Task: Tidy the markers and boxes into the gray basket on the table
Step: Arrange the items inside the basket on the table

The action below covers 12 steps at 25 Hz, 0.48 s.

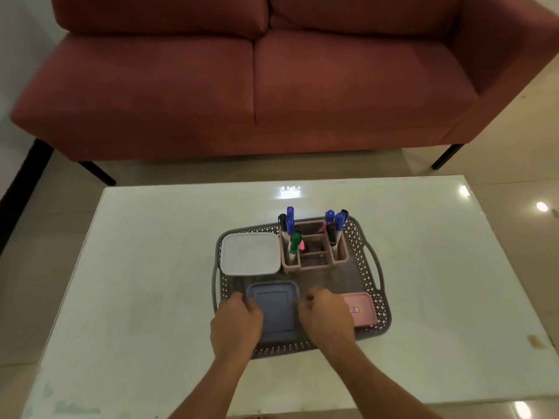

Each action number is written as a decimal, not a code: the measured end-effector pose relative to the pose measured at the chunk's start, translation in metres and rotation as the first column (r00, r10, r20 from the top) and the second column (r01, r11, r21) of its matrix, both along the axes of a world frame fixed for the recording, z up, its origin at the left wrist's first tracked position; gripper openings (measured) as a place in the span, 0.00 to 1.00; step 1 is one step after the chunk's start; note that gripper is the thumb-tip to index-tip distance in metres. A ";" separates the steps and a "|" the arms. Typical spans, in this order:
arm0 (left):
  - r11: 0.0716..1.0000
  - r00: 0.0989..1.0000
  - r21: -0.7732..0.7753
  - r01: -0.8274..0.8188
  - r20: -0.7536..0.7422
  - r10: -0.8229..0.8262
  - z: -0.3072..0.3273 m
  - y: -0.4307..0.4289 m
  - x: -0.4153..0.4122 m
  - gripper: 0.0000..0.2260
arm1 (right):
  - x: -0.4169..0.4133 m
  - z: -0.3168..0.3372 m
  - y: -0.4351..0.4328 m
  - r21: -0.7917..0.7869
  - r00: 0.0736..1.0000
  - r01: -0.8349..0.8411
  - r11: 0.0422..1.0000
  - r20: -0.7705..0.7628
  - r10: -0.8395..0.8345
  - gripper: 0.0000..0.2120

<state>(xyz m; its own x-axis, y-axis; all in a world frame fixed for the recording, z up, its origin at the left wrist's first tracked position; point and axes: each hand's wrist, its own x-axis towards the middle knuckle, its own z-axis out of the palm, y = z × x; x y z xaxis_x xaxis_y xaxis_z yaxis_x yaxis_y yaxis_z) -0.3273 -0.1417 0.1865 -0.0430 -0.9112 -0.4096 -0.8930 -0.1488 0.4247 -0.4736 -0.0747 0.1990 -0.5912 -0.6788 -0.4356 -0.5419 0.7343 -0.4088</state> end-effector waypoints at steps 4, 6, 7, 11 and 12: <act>0.997 0.997 -0.054 0.063 0.056 -0.060 0.008 0.013 -0.003 0.27 | -0.047 0.011 0.019 0.033 0.972 -0.119 0.992 -0.202 0.123 0.18; 0.953 0.971 -0.201 0.227 0.128 -0.204 0.013 0.017 -0.006 0.30 | -0.067 0.013 0.025 0.234 0.911 -0.294 0.927 -0.223 0.346 0.29; 0.913 0.938 -0.231 0.338 0.167 -0.305 0.014 0.019 -0.008 0.30 | -0.074 0.012 0.027 0.338 0.853 -0.385 0.859 -0.224 0.471 0.34; 0.709 0.707 -0.111 0.697 0.277 -0.651 0.009 0.021 -0.017 0.31 | -0.086 0.010 0.026 0.485 0.704 -0.511 0.710 -0.238 0.669 0.34; 0.689 0.679 -0.085 0.720 0.289 -0.675 0.007 0.019 -0.018 0.32 | -0.086 0.008 0.024 0.486 0.684 -0.526 0.698 -0.246 0.687 0.34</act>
<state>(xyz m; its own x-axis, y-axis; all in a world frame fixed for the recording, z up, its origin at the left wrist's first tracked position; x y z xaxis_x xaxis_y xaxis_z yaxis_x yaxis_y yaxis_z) -0.3448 -0.1230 0.1937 -0.6274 -0.7073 -0.3257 -0.7738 0.6130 0.1596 -0.5601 -0.0505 0.2074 -0.2672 -0.7913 -0.5499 -0.9636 0.2231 0.1473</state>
